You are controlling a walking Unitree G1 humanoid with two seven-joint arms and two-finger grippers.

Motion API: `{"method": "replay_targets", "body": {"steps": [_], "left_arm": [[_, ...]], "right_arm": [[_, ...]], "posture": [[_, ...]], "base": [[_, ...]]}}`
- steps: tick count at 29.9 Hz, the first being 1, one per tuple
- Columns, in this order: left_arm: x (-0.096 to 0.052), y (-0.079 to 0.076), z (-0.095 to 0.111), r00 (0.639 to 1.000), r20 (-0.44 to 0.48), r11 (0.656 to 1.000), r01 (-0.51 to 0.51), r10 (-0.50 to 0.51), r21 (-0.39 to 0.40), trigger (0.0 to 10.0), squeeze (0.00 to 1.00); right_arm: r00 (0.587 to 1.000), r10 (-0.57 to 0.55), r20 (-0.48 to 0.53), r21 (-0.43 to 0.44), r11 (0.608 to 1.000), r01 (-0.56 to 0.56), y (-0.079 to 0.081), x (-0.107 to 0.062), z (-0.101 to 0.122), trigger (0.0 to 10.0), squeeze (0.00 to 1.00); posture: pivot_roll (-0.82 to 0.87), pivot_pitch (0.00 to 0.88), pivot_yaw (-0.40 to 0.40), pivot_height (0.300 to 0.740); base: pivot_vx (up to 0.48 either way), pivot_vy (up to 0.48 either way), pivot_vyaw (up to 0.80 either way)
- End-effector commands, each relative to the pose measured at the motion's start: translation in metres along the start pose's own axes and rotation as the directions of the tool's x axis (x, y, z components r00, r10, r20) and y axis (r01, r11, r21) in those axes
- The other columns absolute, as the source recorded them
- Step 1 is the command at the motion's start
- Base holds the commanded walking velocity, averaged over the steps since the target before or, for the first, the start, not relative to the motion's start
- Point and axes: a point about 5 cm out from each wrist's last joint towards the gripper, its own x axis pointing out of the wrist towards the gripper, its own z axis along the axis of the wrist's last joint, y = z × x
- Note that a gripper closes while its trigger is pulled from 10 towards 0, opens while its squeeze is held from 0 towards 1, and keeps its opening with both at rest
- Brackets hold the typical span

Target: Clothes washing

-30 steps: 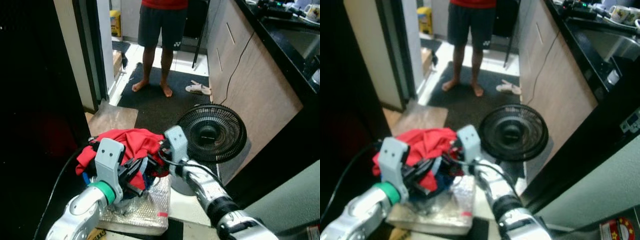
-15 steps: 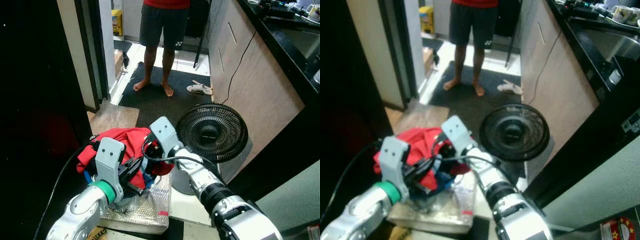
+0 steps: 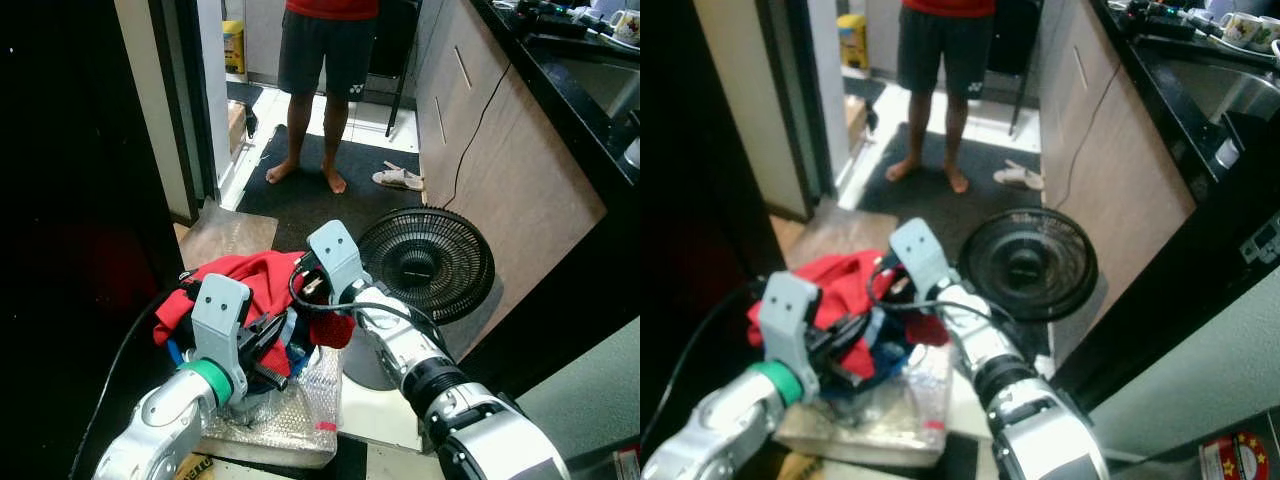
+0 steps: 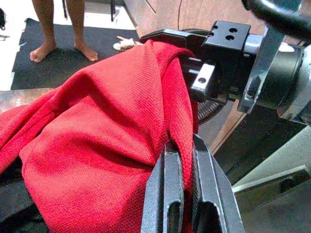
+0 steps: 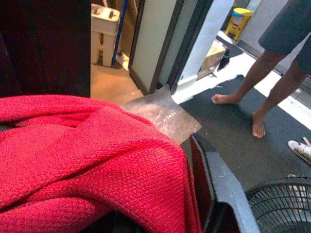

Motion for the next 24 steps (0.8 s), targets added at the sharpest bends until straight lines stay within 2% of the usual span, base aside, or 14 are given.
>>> {"method": "replay_targets", "body": {"steps": [1, 3, 7, 8, 10, 12, 14, 17, 20, 21, 24], "left_arm": [[0.001, -0.004, 0.001, 0.999, 0.016, 1.0, 0.028, -0.028, 0.001, 10.0, 0.0], [0.001, -0.004, 0.001, 0.999, 0.016, 1.0, 0.028, -0.028, 0.001, 10.0, 0.0], [0.001, -0.003, 0.001, 1.0, 0.016, 1.0, 0.026, -0.026, 0.002, 10.0, 0.0], [0.001, -0.003, 0.001, 1.0, 0.016, 1.0, 0.026, -0.026, 0.002, 10.0, 0.0], [0.002, -0.003, 0.002, 0.999, 0.02, 1.0, 0.026, -0.026, 0.003, 10.0, 0.0], [0.002, -0.003, 0.002, 0.999, 0.02, 1.0, 0.026, -0.026, 0.003, 10.0, 0.0], [0.003, -0.002, 0.004, 0.999, 0.028, 1.0, 0.021, -0.021, 0.004, 10.0, 0.0], [0.003, -0.001, 0.004, 0.999, 0.03, 1.0, 0.019, -0.019, 0.005, 10.0, 0.0], [0.004, -0.001, 0.006, 0.999, 0.042, 1.0, 0.016, -0.017, 0.012, 10.0, 0.0], [0.005, -0.001, 0.007, 0.999, 0.049, 1.0, 0.008, -0.009, 0.025, 10.0, 0.0], [0.007, -0.001, 0.009, 0.998, 0.058, 0.999, 0.005, -0.007, 0.034, 10.0, 0.0]], "right_arm": [[0.999, -0.044, 0.021, 0.033, 0.999, 0.044, -0.008, -0.002, 0.001, 0.0, 0.0], [0.998, -0.051, 0.032, 0.033, 0.998, 0.05, -0.009, -0.002, 0.003, 0.0, 0.0], [0.98, -0.059, 0.192, 0.056, 0.997, 0.049, -0.015, 0.003, 0.033, 0.0, 0.0], [0.98, -0.059, 0.192, 0.056, 0.997, 0.049, -0.015, 0.003, 0.033, 0.0, 0.0], [0.96, -0.059, 0.275, 0.074, 0.996, 0.04, -0.019, 0.002, 0.049, 0.0, 0.0], [0.96, -0.059, 0.275, 0.074, 0.996, 0.04, -0.019, 0.002, 0.049, 0.0, 0.0], [0.926, -0.084, 0.369, 0.101, 0.994, 0.05, -0.028, -0.002, 0.067, 0.0, 0.0], [0.912, -0.097, 0.398, 0.113, 0.992, 0.056, -0.032, -0.005, 0.073, 0.0, 0.0], [0.891, -0.121, 0.437, 0.149, 0.987, 0.061, -0.038, -0.015, 0.079, 0.0, 0.0], [0.886, -0.127, 0.445, 0.174, 0.983, 0.054, -0.039, -0.021, 0.078, 10.0, 0.0], [0.883, -0.129, 0.452, 0.193, 0.98, 0.045, -0.04, -0.026, 0.076, 10.0, 0.0]], "posture": [[0.1, 0.085, -0.046, 0.74], [0.1, 0.085, -0.046, 0.74], [0.1, 0.079, -0.043, 0.74], [0.1, 0.079, -0.043, 0.74], [0.1, 0.076, -0.041, 0.74], [0.1, 0.076, -0.041, 0.74], [0.1, 0.073, -0.04, 0.74], [0.09, 0.072, -0.039, 0.74], [0.09, 0.072, -0.037, 0.74], [0.08, 0.072, -0.035, 0.74], [0.08, 0.071, -0.032, 0.74]], "base": [[0.0, 0.0, 0.0], [0.0, 0.0, 0.0], [0.0, 0.0, 0.0], [0.0, 0.0, 0.0], [0.0, 0.0, 0.0], [0.0, 0.0, 0.0], [0.0, 0.0, 0.0], [0.0, 0.0, 0.0], [0.0, 0.0, 0.0], [0.0, 0.0, 0.0], [0.0, 0.0, 0.0]]}}
